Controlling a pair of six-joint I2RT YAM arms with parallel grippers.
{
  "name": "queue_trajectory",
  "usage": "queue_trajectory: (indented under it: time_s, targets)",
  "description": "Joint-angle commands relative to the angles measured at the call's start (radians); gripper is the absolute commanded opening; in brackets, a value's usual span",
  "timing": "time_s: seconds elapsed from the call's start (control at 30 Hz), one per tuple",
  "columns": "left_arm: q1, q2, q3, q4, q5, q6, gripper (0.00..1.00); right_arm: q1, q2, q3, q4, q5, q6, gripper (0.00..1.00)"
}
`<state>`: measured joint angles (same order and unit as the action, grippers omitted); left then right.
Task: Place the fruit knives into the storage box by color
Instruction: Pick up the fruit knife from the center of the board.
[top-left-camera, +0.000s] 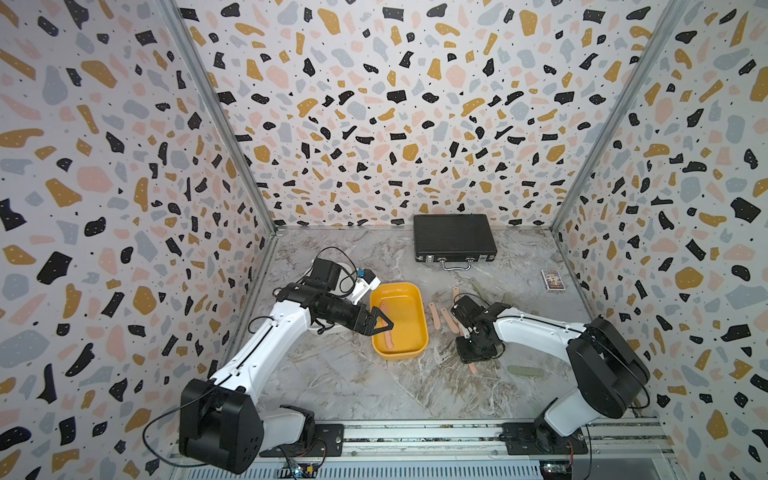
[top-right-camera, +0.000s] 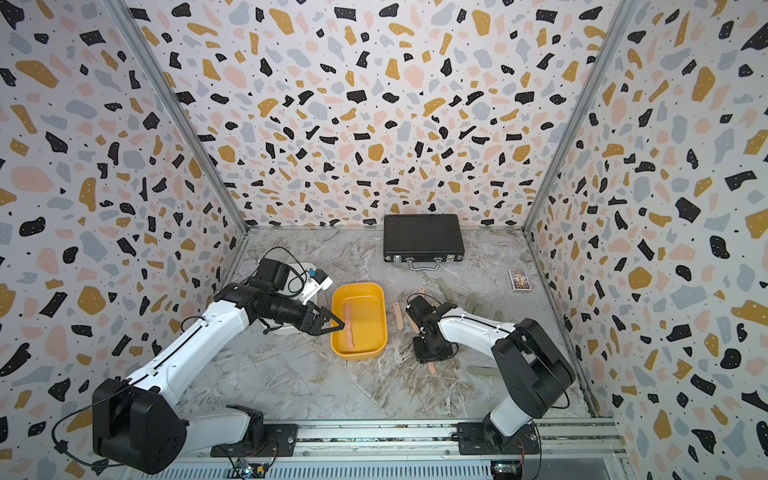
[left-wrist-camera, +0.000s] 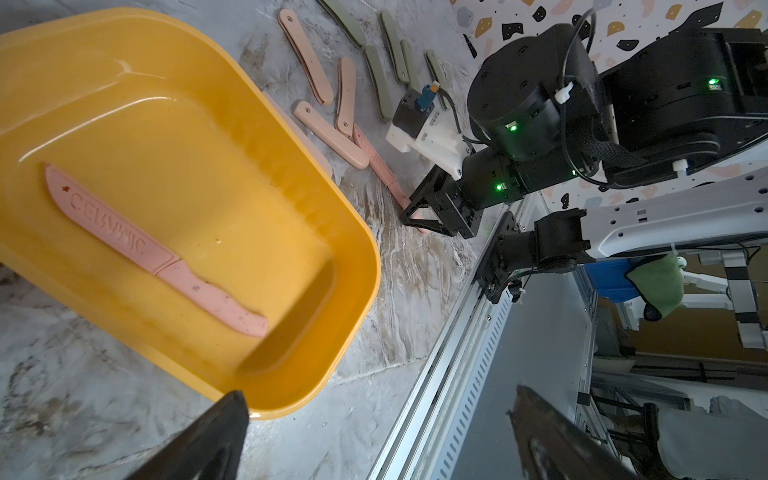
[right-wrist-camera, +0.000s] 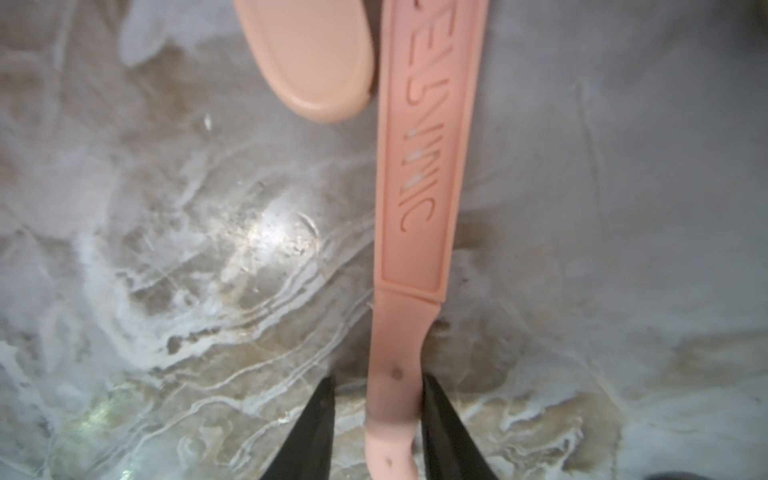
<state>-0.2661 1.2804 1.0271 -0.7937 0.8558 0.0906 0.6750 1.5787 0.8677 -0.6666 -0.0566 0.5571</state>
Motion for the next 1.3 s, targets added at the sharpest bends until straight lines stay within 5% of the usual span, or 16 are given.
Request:
queue_trajectory:
  time_s: [0.0, 0.97, 1.27]
  targets:
    - [-0.005, -0.011, 0.002, 0.001, 0.017, 0.009, 0.99, 0.001, -0.006, -0.028, -0.012, 0.008, 0.001, 0.37]
    - [-0.005, -0.014, 0.003, 0.008, -0.006, 0.009, 0.99, 0.046, 0.052, -0.067, -0.031, 0.11, 0.012, 0.23]
    - [0.007, -0.024, 0.019, -0.001, -0.017, -0.003, 0.99, 0.046, -0.043, -0.016, -0.086, 0.109, 0.004, 0.2]
